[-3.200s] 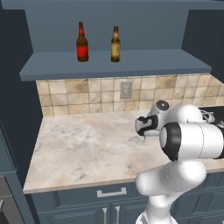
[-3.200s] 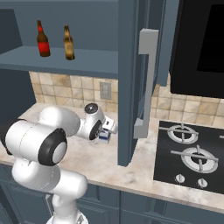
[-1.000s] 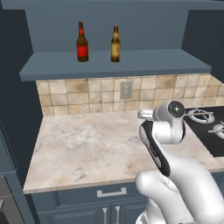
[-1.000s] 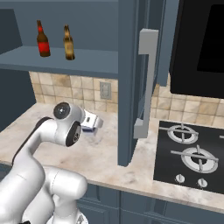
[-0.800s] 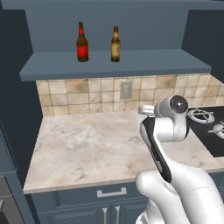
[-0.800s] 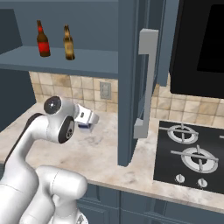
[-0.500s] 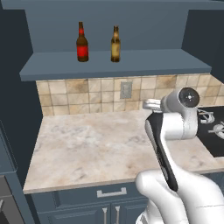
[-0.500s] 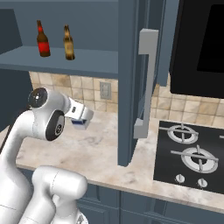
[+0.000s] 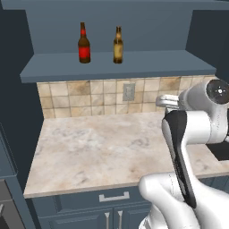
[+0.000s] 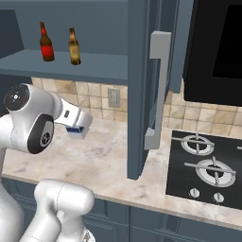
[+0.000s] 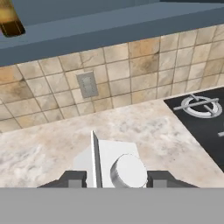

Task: Sort all alcoholic drinks to one cabinet, and non-alcoholic drinks to the other.

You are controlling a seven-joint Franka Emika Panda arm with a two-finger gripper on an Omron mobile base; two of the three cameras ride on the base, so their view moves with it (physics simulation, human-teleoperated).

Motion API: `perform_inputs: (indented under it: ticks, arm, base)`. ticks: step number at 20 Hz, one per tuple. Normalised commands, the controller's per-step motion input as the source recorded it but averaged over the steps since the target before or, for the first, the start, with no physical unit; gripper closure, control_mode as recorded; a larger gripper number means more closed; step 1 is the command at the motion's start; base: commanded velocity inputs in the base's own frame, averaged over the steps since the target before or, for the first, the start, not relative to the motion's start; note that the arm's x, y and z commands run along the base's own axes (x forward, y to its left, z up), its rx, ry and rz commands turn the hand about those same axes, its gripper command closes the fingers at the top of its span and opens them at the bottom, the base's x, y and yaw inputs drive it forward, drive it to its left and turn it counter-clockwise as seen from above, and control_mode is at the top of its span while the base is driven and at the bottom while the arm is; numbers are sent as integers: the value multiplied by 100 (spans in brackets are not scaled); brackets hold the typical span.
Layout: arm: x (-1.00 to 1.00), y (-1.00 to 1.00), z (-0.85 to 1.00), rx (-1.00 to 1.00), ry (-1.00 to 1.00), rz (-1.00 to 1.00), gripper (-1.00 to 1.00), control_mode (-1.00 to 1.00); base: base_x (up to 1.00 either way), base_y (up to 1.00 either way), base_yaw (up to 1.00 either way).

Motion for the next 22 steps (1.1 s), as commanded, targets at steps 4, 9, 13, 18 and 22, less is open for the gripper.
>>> perform_inputs:
  ticks: [4, 9, 13, 18, 22]
  arm:
    - [-40, 0, 37, 1, 0, 0, 100, -100]
    - [-31, 0, 29, 0, 0, 0, 100, -100]
    - [-19, 0, 22, 0, 0, 0, 100, -100]
    - [-17, 0, 11, 0, 0, 0, 100, -100]
    - [-23, 0, 1, 0, 0, 0, 100, -100]
  base:
    - [0, 0, 0]
    - [0, 0, 0]
    - [0, 0, 0]
    - [0, 0, 0]
    - [0, 0, 0]
